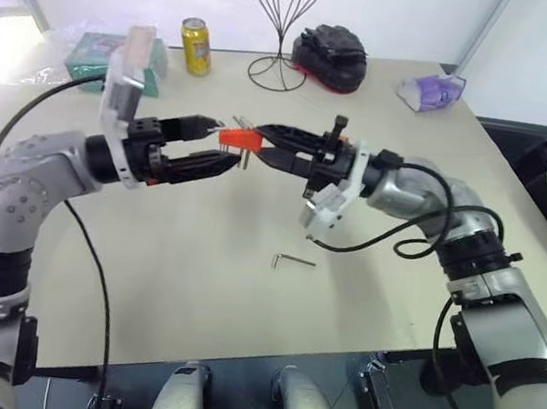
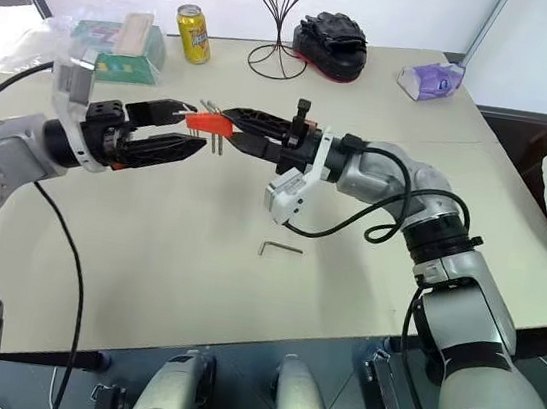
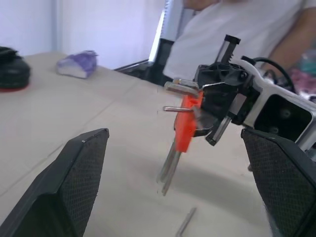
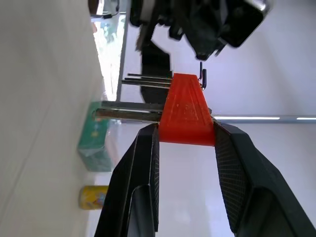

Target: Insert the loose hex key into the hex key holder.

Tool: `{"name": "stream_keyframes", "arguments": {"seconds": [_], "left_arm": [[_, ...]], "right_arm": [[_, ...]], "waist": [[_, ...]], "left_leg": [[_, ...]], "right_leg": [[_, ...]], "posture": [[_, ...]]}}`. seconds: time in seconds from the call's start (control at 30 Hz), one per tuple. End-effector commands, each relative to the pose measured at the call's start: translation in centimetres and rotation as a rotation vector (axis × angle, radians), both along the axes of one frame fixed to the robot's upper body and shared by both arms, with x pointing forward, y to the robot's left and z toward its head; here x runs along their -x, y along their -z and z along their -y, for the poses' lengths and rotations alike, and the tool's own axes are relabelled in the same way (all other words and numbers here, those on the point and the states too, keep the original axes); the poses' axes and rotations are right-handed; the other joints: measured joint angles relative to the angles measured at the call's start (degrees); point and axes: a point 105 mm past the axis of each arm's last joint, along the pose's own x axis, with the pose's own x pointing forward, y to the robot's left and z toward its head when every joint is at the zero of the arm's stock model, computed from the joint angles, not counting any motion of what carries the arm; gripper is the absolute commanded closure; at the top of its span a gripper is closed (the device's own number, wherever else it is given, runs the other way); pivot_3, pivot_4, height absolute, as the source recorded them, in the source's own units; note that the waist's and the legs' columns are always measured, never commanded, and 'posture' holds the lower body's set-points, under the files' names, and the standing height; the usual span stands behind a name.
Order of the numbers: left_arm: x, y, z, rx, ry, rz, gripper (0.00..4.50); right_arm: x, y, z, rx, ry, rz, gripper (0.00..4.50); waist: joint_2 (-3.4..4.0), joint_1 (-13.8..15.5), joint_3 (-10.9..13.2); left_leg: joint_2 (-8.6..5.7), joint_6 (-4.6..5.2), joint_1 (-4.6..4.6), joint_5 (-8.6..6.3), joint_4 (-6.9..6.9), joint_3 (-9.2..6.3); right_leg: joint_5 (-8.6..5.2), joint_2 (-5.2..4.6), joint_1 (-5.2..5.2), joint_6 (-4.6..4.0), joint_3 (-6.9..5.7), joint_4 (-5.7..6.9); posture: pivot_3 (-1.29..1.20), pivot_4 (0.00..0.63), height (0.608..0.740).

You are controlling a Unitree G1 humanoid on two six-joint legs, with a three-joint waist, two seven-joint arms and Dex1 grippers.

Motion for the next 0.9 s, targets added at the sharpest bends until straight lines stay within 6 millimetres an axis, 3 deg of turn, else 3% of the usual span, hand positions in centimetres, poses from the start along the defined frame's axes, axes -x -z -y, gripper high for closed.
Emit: {"name": "stream_keyframes", "arguments": {"seconds": [0.03,0.9], "left_arm": [[0.5,-0.9,0.7,0.012,0.055,0.022,0.0],[1.0,-1.6,1.1,0.052,0.076,0.036,0.0]], "right_arm": [[1.1,-2.1,0.0,-0.035,-0.058,0.036,3.5],[1.3,-0.7,0.1,0.078,-0.084,-0.045,3.5]], "waist": [[0.0,0.0,0.0],[0.0,0.2,0.0]], "left_leg": [[0.0,0.0,0.0,0.0,0.01,-0.02],[0.0,0.0,0.0,0.01,0.04,-0.17]], "right_leg": [[0.0,0.01,0.0,0.0,-0.01,0.01],[0.0,-0.03,0.01,0.0,0.0,0.02]], "posture": [[0.0,0.15,0.74],[0.0,0.15,0.74]]}}
